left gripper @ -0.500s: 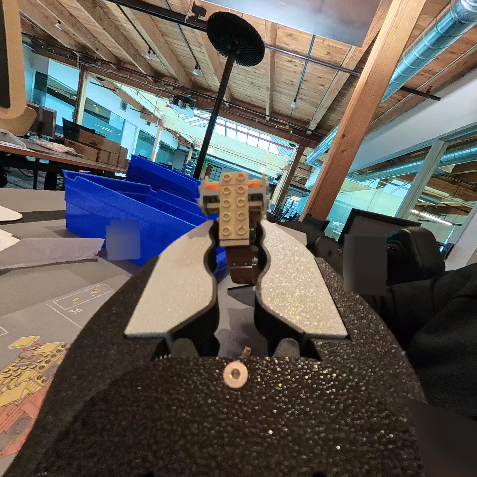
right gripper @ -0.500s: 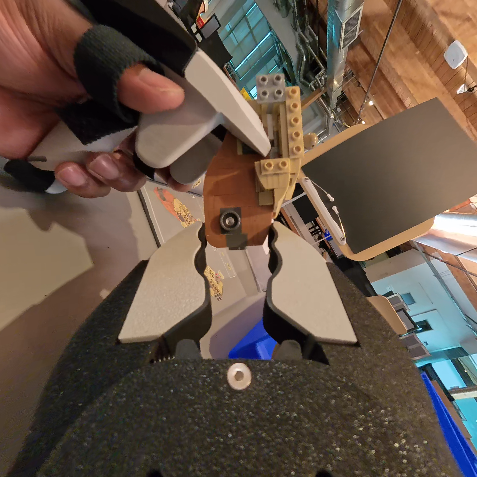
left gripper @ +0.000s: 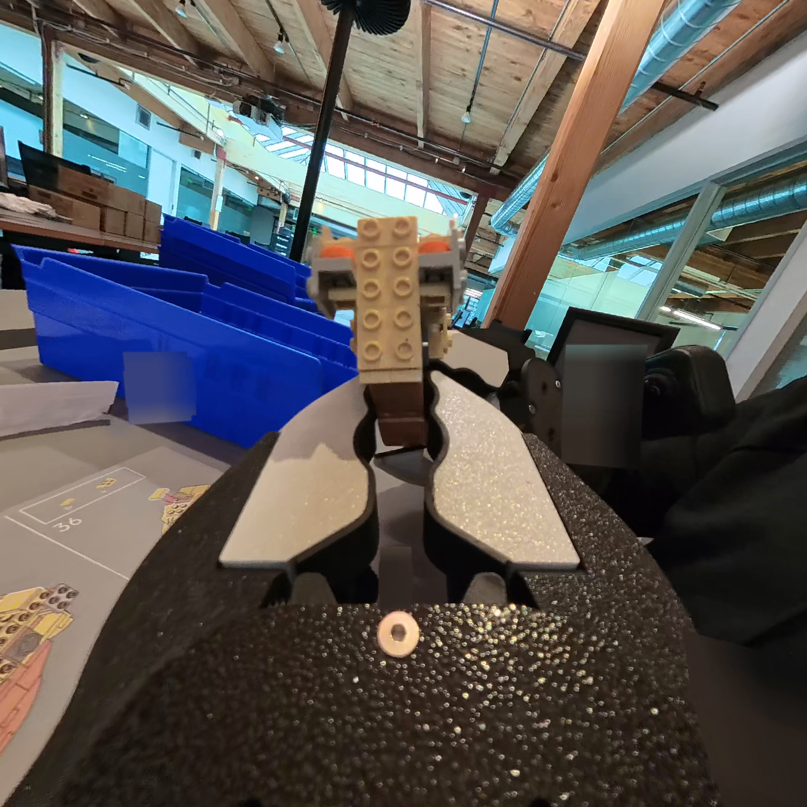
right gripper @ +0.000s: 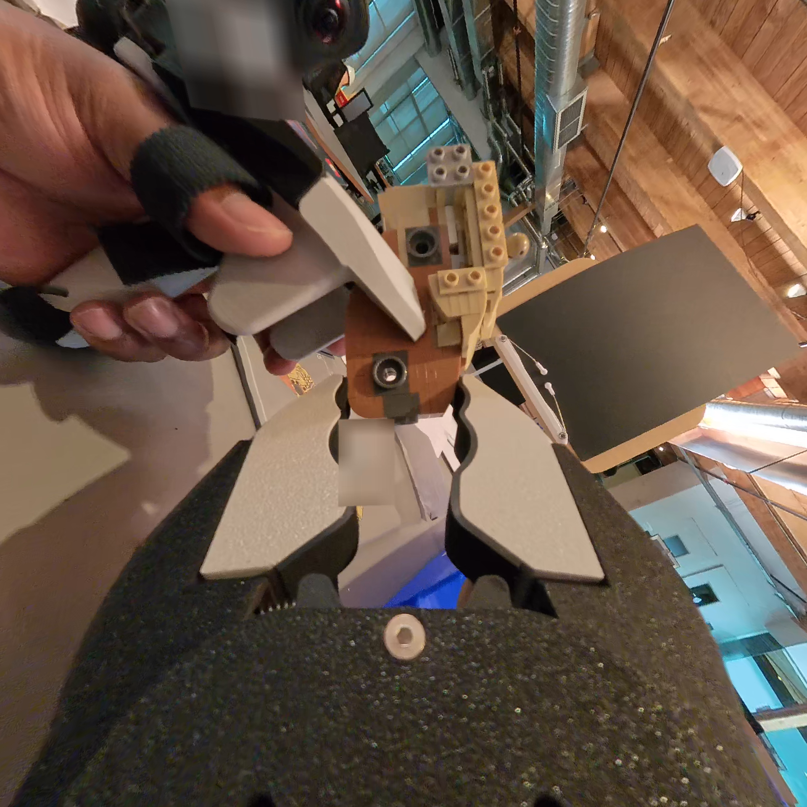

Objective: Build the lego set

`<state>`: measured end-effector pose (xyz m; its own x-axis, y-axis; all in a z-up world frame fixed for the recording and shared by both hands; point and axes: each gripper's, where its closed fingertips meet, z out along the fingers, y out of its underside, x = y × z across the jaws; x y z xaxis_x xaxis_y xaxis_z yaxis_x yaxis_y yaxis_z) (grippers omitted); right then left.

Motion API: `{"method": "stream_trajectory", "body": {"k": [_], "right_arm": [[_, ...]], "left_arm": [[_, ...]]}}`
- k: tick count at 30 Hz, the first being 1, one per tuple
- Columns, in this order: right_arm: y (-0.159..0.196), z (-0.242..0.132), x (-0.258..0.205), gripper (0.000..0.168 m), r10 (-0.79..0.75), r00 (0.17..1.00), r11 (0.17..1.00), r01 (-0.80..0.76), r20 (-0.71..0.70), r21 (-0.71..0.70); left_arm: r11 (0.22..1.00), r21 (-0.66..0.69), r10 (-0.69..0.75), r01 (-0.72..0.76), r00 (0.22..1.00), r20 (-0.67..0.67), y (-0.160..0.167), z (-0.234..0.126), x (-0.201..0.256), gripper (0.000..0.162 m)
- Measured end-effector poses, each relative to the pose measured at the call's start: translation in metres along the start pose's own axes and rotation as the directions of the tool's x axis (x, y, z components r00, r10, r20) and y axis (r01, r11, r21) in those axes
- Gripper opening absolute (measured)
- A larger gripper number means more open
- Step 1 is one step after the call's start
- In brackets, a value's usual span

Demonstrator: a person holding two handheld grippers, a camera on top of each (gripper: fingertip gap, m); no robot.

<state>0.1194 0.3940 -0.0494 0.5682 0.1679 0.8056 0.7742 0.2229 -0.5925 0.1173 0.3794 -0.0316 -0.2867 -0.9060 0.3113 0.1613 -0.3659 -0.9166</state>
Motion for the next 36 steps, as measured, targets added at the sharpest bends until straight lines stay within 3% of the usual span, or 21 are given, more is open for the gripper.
{"method": "stream_trajectory", "body": {"k": [4,7,9,11,15,18,26,29,36], "right_arm": [[0.002,0.001,-0.005,0.046,-0.013,0.999,1.000,0.013,0.049,0.000],[0.015,-0.009,-0.016,0.041,-0.015,0.972,1.000,0.021,0.235,-0.020],[0.029,-0.027,-0.032,0.027,0.056,0.896,0.998,-0.038,0.440,-0.051],[0.041,-0.050,-0.054,0.024,0.135,0.752,0.991,-0.089,0.645,-0.104],[0.066,-0.064,-0.075,0.023,0.174,0.632,0.981,-0.048,0.755,-0.186],[0.075,-0.064,-0.086,0.016,0.245,0.595,0.959,-0.034,0.765,-0.280],[0.056,-0.066,-0.104,0.006,0.364,0.530,0.920,-0.077,0.766,-0.384],[0.040,-0.076,-0.114,0.018,0.305,0.474,0.948,-0.065,0.826,-0.312],[0.052,-0.073,-0.099,0.035,0.162,0.495,0.984,-0.017,0.854,-0.177]], "left_arm": [[0.996,-0.026,0.088,-0.087,0.996,0.033,0.000,-0.003,-0.002,0.017],[0.994,-0.004,0.114,-0.114,0.990,0.084,-0.008,-0.011,-0.010,0.017],[0.994,0.000,0.113,-0.113,0.991,0.077,-0.011,-0.017,-0.011,0.017],[0.990,-0.035,0.140,-0.138,0.988,0.063,-0.006,-0.021,-0.012,0.017],[0.984,-0.041,0.171,-0.171,0.985,0.008,-0.003,-0.021,-0.006,0.018],[0.976,-0.068,0.207,-0.206,0.978,0.003,0.001,-0.018,-0.003,0.018],[0.971,-0.084,0.225,-0.223,0.974,0.005,0.003,-0.017,-0.002,0.018],[0.971,-0.083,0.227,-0.226,0.974,0.004,0.003,-0.017,-0.002,0.018],[0.954,-0.102,0.284,-0.282,0.959,0.000,-0.007,-0.044,-0.003,0.017]]}}
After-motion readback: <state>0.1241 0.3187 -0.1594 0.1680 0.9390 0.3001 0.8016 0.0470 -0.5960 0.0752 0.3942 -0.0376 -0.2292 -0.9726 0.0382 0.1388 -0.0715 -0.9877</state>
